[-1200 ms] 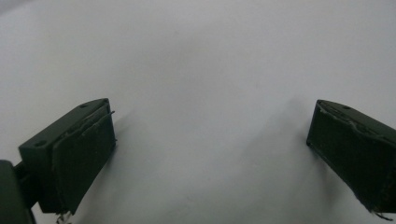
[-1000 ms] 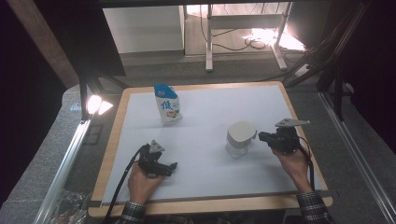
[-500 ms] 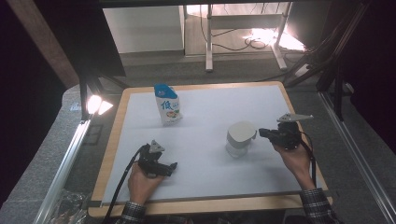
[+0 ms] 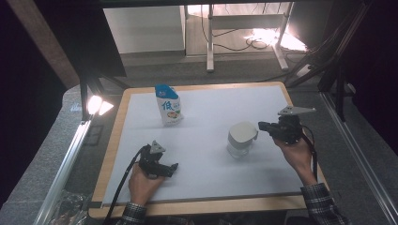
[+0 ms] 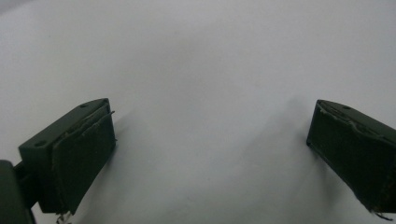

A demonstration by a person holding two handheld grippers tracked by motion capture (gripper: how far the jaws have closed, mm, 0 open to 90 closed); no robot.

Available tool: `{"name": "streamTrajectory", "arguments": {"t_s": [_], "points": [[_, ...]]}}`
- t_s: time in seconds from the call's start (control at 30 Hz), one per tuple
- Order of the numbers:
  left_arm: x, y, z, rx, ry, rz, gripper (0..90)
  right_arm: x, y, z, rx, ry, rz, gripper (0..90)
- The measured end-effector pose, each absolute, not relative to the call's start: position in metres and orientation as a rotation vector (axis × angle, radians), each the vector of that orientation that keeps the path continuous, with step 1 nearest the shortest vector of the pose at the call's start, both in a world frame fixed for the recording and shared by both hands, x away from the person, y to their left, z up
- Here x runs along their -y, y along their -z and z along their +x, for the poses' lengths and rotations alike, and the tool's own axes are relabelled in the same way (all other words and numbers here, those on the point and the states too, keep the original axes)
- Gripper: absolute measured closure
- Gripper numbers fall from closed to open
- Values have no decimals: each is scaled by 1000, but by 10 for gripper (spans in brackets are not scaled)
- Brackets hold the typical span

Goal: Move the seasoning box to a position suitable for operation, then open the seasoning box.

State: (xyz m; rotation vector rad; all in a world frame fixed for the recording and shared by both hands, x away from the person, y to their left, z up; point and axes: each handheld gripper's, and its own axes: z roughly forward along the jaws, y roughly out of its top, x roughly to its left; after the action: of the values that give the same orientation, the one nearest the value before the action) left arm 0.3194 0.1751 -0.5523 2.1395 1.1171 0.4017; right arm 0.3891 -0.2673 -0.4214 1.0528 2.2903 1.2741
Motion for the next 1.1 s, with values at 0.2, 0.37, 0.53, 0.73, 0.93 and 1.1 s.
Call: {"name": "streamTrajectory", "arguments": {"t_s": [0.2,0.37,0.53,0.73,0.93,1.1], "points": [[-175,552,320,-1114,-403,2142,9,258,419,392,-2305,-1265,1032,884],[-175,552,320,-1114,-404,2143,9,249,420,396,-2320,-1246,1015,884],[-175,552,320,-1114,-406,2141,10,246,421,399,-2328,-1224,1008,883],[-176,552,320,-1110,-406,2149,10,244,423,402,-2335,-1209,1009,883],[-176,552,320,-1110,-406,2148,10,243,424,402,-2327,-1197,996,887],[-176,552,320,-1110,-407,2149,10,246,425,403,-2325,-1217,1017,891]]}}
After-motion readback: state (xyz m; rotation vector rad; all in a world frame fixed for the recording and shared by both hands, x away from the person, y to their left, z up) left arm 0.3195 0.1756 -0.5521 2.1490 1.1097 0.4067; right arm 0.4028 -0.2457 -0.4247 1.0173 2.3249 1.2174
